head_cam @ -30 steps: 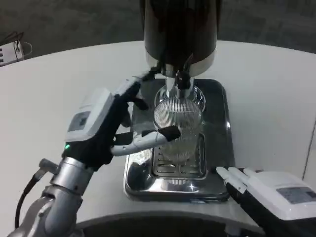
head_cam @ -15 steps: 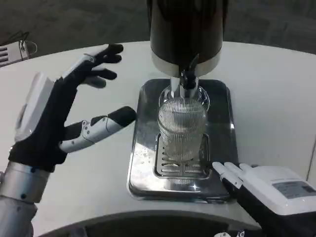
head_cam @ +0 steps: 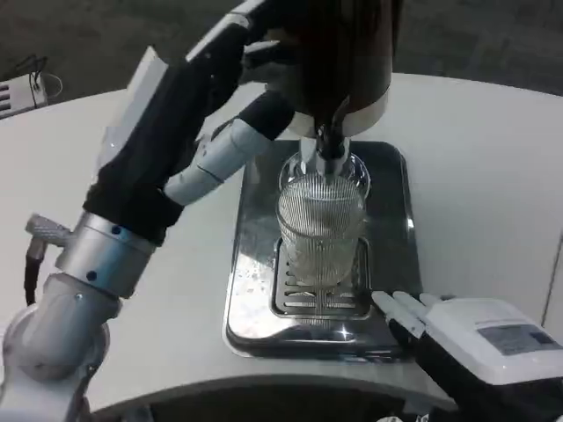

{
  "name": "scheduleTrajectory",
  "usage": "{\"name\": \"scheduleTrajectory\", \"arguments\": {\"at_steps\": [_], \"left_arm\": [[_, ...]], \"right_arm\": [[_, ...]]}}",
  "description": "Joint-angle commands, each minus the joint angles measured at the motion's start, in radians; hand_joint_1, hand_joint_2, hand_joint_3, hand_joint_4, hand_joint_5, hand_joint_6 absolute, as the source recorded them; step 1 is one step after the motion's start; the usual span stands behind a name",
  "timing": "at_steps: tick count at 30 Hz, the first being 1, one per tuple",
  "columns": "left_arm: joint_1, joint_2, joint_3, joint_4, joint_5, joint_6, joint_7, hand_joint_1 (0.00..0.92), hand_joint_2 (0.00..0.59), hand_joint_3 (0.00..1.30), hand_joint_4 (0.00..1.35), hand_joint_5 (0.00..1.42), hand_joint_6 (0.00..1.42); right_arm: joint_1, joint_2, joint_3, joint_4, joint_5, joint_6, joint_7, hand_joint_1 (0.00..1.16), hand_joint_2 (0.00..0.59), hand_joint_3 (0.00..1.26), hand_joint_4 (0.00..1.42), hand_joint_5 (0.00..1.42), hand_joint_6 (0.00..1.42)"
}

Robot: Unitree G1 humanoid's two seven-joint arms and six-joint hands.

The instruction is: Grasp the cup under the faucet to collect the drink, then remove the cup.

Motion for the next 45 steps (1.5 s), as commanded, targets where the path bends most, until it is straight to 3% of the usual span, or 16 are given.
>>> {"name": "scheduleTrajectory", "arguments": {"at_steps": [1, 10, 19, 28, 39, 42, 45], "left_arm": [[-0.037, -0.026, -0.029, 0.015, 0.001, 0.046, -0.044, 0.05, 0.073, 0.17, 0.12, 0.25, 0.28], [-0.079, -0.07, -0.065, 0.119, 0.048, 0.047, -0.067, 0.05, 0.075, 0.13, 0.07, 0.21, 0.25], [-0.09, -0.072, -0.111, 0.149, 0.118, 0.079, -0.085, 0.034, 0.074, 0.01, 0.0, 0.08, 0.15], [-0.073, -0.083, -0.148, 0.129, 0.166, 0.105, -0.09, 0.018, 0.075, 0.0, 0.0, 0.04, 0.13], [-0.111, -0.023, -0.219, 0.137, 0.341, 0.063, -0.116, 0.0, 0.069, 0.0, 0.0, 0.03, 0.12], [-0.123, -0.001, -0.237, 0.147, 0.36, 0.059, -0.144, 0.0, 0.069, 0.0, 0.0, 0.04, 0.12], [-0.133, 0.014, -0.247, 0.149, 0.364, 0.059, -0.158, 0.0, 0.068, 0.0, 0.0, 0.04, 0.12]], "right_arm": [[0.01, -0.006, -0.01, -0.019, 0.004, 0.006, 0.008, 0.5, 0.446, 0.0, 0.0, 0.0, 0.0], [0.019, -0.012, -0.019, -0.029, 0.022, 0.017, 0.011, 0.5, 0.446, 0.0, 0.0, 0.0, 0.0], [0.035, -0.019, -0.029, -0.046, 0.04, 0.026, 0.012, 0.5, 0.446, 0.0, 0.0, 0.0, 0.0], [0.044, -0.02, -0.033, -0.058, 0.047, 0.037, 0.017, 0.5, 0.446, 0.0, 0.0, 0.0, 0.0], [0.046, -0.01, -0.033, -0.063, 0.063, 0.058, 0.019, 0.5, 0.446, 0.0, 0.0, 0.0, 0.0], [0.055, 0.017, -0.056, -0.055, 0.121, 0.102, 0.0, 0.5, 0.444, 0.0, 0.0, 0.0, 0.0], [0.061, 0.047, -0.084, -0.041, 0.192, 0.149, -0.028, 0.51, 0.396, 0.0, 0.0, 0.0, 0.0]]}}
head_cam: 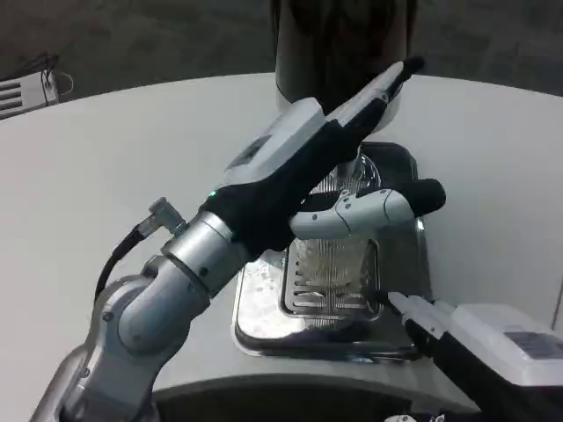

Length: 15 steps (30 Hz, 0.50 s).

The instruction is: Grasp the cup under the faucet to collect the drink, then remove the cup.

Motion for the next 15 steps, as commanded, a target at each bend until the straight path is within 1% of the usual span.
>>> {"name": "scheduleTrajectory", "arguments": {"at_steps": [1, 2, 4, 5, 6, 7, 9, 10, 12, 13, 15], "left_arm": [[0.002, 0.029, -0.043, 0.027, 0.034, 0.0, -0.065, 0.0, 0.067, 0.0, 0.0, 0.04, 0.12], [-0.004, 0.031, -0.044, 0.03, 0.034, 0.0, -0.069, 0.0, 0.066, 0.0, 0.0, 0.04, 0.12], [-0.012, 0.032, -0.046, 0.035, 0.032, -0.001, -0.075, 0.0, 0.066, 0.0, 0.0, 0.04, 0.13], [-0.016, 0.033, -0.046, 0.037, 0.033, -0.002, -0.077, 0.0, 0.067, 0.0, 0.0, 0.04, 0.13], [-0.018, 0.033, -0.046, 0.039, 0.033, -0.003, -0.078, 0.0, 0.068, 0.0, 0.0, 0.04, 0.13], [-0.022, 0.032, -0.045, 0.042, 0.03, -0.003, -0.079, 0.0, 0.068, 0.0, 0.0, 0.04, 0.13], [-0.028, 0.03, -0.044, 0.048, 0.027, -0.005, -0.082, 0.0, 0.076, 0.0, 0.0, 0.04, 0.13], [-0.031, 0.03, -0.044, 0.051, 0.024, -0.005, -0.085, 0.0, 0.076, 0.0, 0.0, 0.04, 0.14], [-0.035, 0.028, -0.042, 0.055, 0.023, -0.006, -0.085, 0.0, 0.073, 0.0, 0.0, 0.04, 0.14], [-0.037, 0.027, -0.04, 0.057, 0.021, -0.006, -0.086, 0.0, 0.072, 0.0, 0.0, 0.04, 0.14], [-0.041, 0.026, -0.038, 0.06, 0.019, -0.006, -0.087, 0.0, 0.063, 0.0, 0.0, 0.04, 0.14]], "right_arm": [[0.023, 0.047, -0.047, 0.016, 0.11, 0.071, -0.057, 0.54, 0.375, 0.0, 0.0, 0.0, 0.0], [0.026, 0.055, -0.055, 0.023, 0.132, 0.083, -0.07, 0.56, 0.347, 0.0, 0.0, 0.0, 0.0], [0.037, 0.103, -0.093, 0.07, 0.216, 0.114, -0.145, 0.6, 0.313, 0.0, 0.0, 0.0, 0.0], [0.042, 0.115, -0.104, 0.088, 0.249, 0.121, -0.177, 0.62, 0.292, 0.0, 0.0, 0.0, 0.0], [0.045, 0.126, -0.113, 0.108, 0.277, 0.122, -0.212, 0.63, 0.287, 0.0, 0.0, 0.0, 0.0], [0.047, 0.143, -0.119, 0.138, 0.305, 0.11, -0.265, 0.65, 0.277, 0.0, 0.0, 0.0, 0.0], [0.05, 0.159, -0.12, 0.181, 0.346, 0.09, -0.347, 0.65, 0.274, 0.0, 0.0, 0.0, 0.0], [0.048, 0.165, -0.115, 0.202, 0.363, 0.077, -0.388, 0.66, 0.262, 0.0, 0.0, 0.0, 0.0], [0.045, 0.163, -0.102, 0.234, 0.39, 0.058, -0.45, 0.67, 0.246, 0.0, 0.0, 0.0, 0.0], [0.036, 0.167, -0.093, 0.263, 0.402, 0.042, -0.492, 0.68, 0.233, 0.0, 0.0, 0.0, 0.0], [0.022, 0.169, -0.08, 0.308, 0.421, 0.018, -0.556, 0.68, 0.229, 0.0, 0.0, 0.0, 0.0]]}}
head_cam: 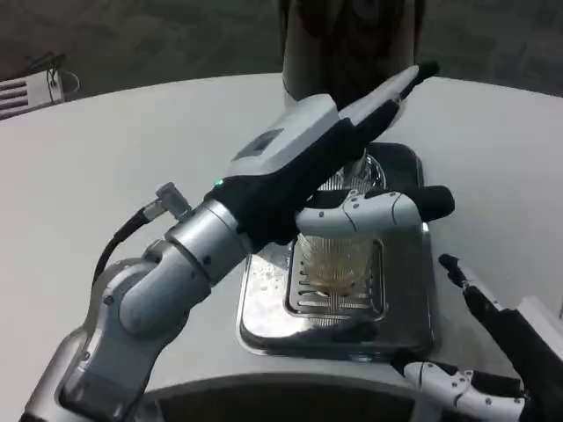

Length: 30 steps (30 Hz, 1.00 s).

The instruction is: Grasp the cup under the faucet to collect the drink, then remove the cup.

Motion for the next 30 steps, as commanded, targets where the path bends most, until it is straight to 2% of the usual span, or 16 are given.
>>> {"name": "scheduleTrajectory", "arguments": {"at_steps": [1, 6, 14, 23, 30], "left_arm": [[0.008, 0.004, -0.024, 0.029, 0.003, 0.006, -0.047, 0.0, 0.061, 0.0, 0.0, 0.04, 0.14], [0.008, 0.007, -0.017, 0.022, -0.001, 0.01, -0.048, 0.0, 0.059, 0.0, 0.0, 0.04, 0.09], [0.011, 0.013, -0.011, 0.003, 0.002, 0.014, -0.049, 0.0, 0.053, 0.0, 0.0, 0.04, 0.09], [0.004, 0.021, -0.002, -0.012, -0.001, 0.026, -0.063, 0.0, 0.05, 0.0, 0.0, 0.05, 0.09], [0.009, 0.028, 0.019, -0.034, -0.01, 0.026, -0.064, 0.0, 0.051, 0.0, 0.0, 0.05, 0.09]], "right_arm": [[-0.028, 0.012, 0.029, 0.1, 0.053, -0.066, -0.144, 0.69, 0.228, 0.0, 0.0, 0.0, 0.0], [-0.085, 0.008, 0.056, 0.185, 0.089, -0.097, -0.256, 0.7, 0.222, 0.0, 0.0, 0.0, 0.0], [-0.223, 0.005, 0.093, 0.323, 0.114, -0.078, -0.365, 0.72, 0.218, 0.0, 0.0, 0.0, 0.0], [-0.35, 0.011, 0.123, 0.466, 0.151, -0.073, -0.436, 0.75, 0.208, 0.0, 0.0, 0.0, 0.0], [-0.405, 0.009, 0.143, 0.519, 0.18, -0.074, -0.455, 0.75, 0.208, 0.0, 0.0, 0.0, 0.0]]}}
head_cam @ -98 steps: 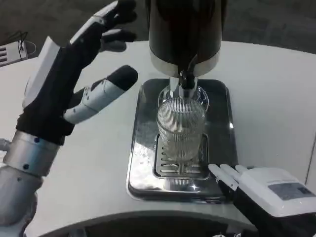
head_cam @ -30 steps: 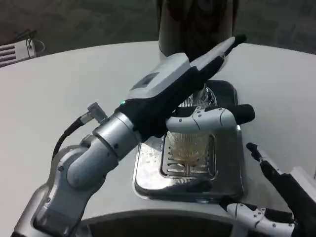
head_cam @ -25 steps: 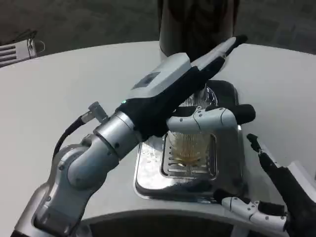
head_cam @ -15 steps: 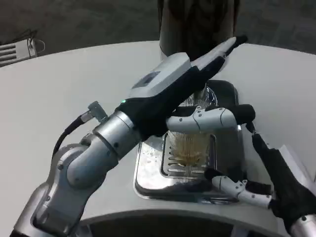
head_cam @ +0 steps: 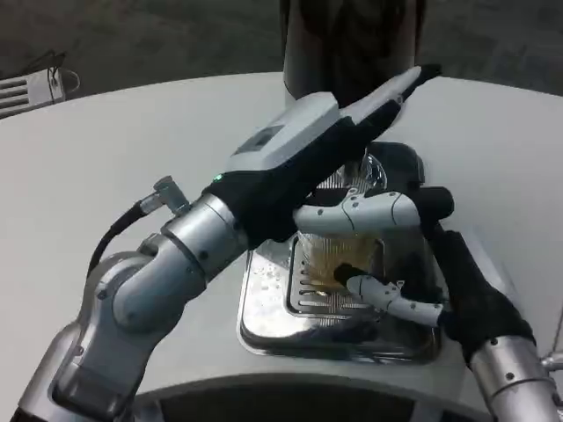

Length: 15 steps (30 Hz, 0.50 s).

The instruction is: Grasp the cup under the faucet to collect the drink, then remove the cup.

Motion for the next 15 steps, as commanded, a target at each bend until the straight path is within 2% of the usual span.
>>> {"name": "scheduleTrajectory", "arguments": {"at_steps": [1, 7, 15], "left_arm": [[0.018, 0.015, 0.002, -0.011, -0.005, 0.007, -0.031, 0.0, 0.051, 0.0, 0.0, 0.05, 0.09], [0.054, -0.005, 0.051, -0.03, -0.048, -0.039, 0.023, 0.0, 0.063, 0.02, 0.0, 0.07, 0.14], [0.136, -0.09, 0.146, -0.05, -0.097, -0.186, 0.183, 0.0, 0.087, 0.06, 0.03, 0.14, 0.19]], "right_arm": [[-0.025, 0.0, 0.017, 0.029, 0.026, 0.001, -0.012, 0.75, 0.208, 0.0, 0.0, 0.0, 0.0], [-0.036, -0.003, 0.03, 0.043, 0.043, 0.007, -0.014, 0.75, 0.208, 0.0, 0.0, 0.0, 0.0], [-0.059, 0.003, 0.042, 0.07, 0.056, 0.007, -0.024, 0.75, 0.208, 0.0, 0.0, 0.0, 0.0]]}}
